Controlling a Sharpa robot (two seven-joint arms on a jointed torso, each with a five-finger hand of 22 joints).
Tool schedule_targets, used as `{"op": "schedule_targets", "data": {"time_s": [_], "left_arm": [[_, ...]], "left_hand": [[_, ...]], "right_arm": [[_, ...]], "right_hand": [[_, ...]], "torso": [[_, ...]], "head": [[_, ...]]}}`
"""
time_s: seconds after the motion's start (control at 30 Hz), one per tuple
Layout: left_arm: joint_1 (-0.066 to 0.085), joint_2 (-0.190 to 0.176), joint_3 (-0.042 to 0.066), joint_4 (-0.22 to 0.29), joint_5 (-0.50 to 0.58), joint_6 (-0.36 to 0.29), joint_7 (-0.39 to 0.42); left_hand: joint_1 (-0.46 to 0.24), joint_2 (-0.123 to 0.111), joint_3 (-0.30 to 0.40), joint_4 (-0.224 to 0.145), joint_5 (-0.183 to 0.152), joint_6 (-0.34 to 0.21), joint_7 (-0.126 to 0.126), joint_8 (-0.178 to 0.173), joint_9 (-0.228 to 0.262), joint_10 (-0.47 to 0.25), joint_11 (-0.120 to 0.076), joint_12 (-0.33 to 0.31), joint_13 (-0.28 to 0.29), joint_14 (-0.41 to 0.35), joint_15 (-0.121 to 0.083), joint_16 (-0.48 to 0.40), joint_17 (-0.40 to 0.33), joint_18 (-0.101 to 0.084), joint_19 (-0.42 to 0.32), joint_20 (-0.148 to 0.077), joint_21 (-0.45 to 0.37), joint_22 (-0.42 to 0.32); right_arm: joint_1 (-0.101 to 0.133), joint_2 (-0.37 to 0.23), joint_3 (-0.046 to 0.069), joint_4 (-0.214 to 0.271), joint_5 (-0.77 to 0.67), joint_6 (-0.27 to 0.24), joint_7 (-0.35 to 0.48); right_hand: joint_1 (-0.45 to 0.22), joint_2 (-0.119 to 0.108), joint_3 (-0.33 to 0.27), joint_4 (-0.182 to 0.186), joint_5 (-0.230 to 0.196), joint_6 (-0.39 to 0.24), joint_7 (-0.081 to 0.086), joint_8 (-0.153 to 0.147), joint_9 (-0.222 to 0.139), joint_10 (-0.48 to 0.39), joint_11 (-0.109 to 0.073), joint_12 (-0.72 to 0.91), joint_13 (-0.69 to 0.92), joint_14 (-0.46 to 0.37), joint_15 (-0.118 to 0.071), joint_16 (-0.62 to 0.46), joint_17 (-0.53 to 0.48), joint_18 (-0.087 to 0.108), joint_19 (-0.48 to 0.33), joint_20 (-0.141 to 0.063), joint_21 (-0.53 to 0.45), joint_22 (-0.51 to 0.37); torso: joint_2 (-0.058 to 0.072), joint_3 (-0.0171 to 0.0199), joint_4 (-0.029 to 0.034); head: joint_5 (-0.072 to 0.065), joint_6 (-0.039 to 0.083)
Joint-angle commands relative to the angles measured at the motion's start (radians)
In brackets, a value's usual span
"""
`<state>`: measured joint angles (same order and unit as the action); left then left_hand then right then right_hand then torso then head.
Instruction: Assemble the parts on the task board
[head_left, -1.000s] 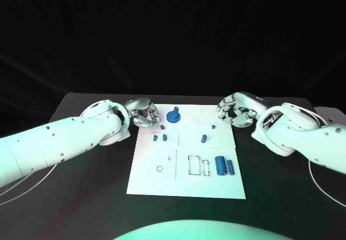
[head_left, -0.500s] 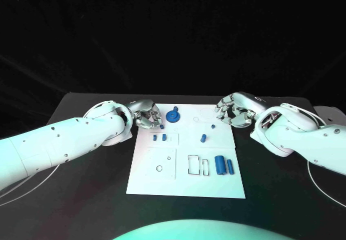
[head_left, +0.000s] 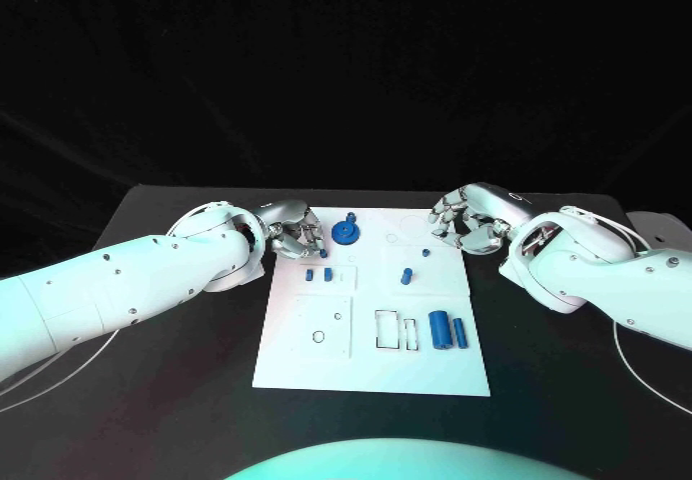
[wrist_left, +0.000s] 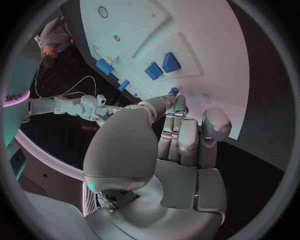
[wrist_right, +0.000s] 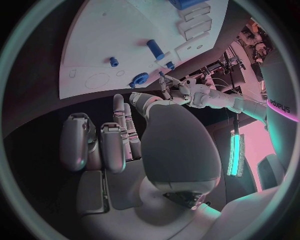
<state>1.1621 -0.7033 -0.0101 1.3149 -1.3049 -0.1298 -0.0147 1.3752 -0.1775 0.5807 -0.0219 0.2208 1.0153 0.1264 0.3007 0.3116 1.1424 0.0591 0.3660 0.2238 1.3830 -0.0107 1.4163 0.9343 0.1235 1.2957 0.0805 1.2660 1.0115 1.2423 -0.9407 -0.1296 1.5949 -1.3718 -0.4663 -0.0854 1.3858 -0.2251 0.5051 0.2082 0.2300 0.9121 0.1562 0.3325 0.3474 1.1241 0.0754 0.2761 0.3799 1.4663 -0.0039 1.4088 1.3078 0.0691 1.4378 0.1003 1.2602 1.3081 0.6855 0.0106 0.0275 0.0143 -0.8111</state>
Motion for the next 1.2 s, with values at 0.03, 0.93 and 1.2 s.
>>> {"op": "schedule_targets", "data": {"time_s": [0.03,0.93,1.2], "left_arm": [[0.0,0.003,0.001,0.001,-0.005,0.015,0.004],[0.0,0.004,0.001,-0.002,-0.005,0.006,-0.005],[-0.001,-0.012,0.001,0.013,0.034,-0.055,0.026]], "left_hand": [[0.002,0.013,-0.006,-0.002,-0.005,0.009,-0.003,0.006,0.001,0.0,-0.009,0.005,0.003,0.0,-0.008,0.004,0.001,-0.008,0.0,-0.005,0.005,0.003],[0.001,0.012,-0.007,-0.004,-0.005,0.0,-0.002,0.0,0.0,-0.01,-0.008,0.013,0.009,0.002,-0.008,0.006,0.009,-0.007,-0.002,-0.006,0.003,-0.002],[-0.004,0.006,0.004,-0.009,0.001,-0.058,0.017,-0.041,-0.015,-0.057,0.011,0.024,0.02,-0.003,0.007,0.003,0.003,-0.005,-0.012,0.003,-0.009,-0.02]], "right_arm": [[-0.001,0.001,0.0,0.002,-0.011,-0.005,0.0],[-0.001,0.0,0.0,0.003,-0.008,-0.008,-0.001],[-0.002,-0.001,0.0,0.001,-0.016,0.007,-0.013]], "right_hand": [[-0.008,0.001,0.005,0.002,0.005,0.008,-0.002,-0.006,-0.002,0.01,0.001,-0.004,-0.002,0.045,0.001,0.004,0.008,-0.001,0.004,-0.001,0.006,0.057],[-0.01,0.001,0.005,0.002,0.005,0.009,-0.002,-0.007,-0.002,0.012,0.0,-0.006,-0.004,0.045,0.001,0.004,0.007,-0.001,0.004,-0.001,0.005,0.056],[-0.008,-0.001,0.005,0.0,0.004,0.009,-0.003,-0.008,-0.002,0.012,0.0,-0.009,-0.006,0.045,0.0,0.004,0.008,0.0,0.003,-0.002,0.003,0.056]], "torso": [[0.0,0.0002,0.0003],[0.0,-0.0006,-0.0001],[-0.001,-0.0003,0.0]], "head": [[-0.001,0.0],[-0.004,0.002],[-0.007,0.003]]}}
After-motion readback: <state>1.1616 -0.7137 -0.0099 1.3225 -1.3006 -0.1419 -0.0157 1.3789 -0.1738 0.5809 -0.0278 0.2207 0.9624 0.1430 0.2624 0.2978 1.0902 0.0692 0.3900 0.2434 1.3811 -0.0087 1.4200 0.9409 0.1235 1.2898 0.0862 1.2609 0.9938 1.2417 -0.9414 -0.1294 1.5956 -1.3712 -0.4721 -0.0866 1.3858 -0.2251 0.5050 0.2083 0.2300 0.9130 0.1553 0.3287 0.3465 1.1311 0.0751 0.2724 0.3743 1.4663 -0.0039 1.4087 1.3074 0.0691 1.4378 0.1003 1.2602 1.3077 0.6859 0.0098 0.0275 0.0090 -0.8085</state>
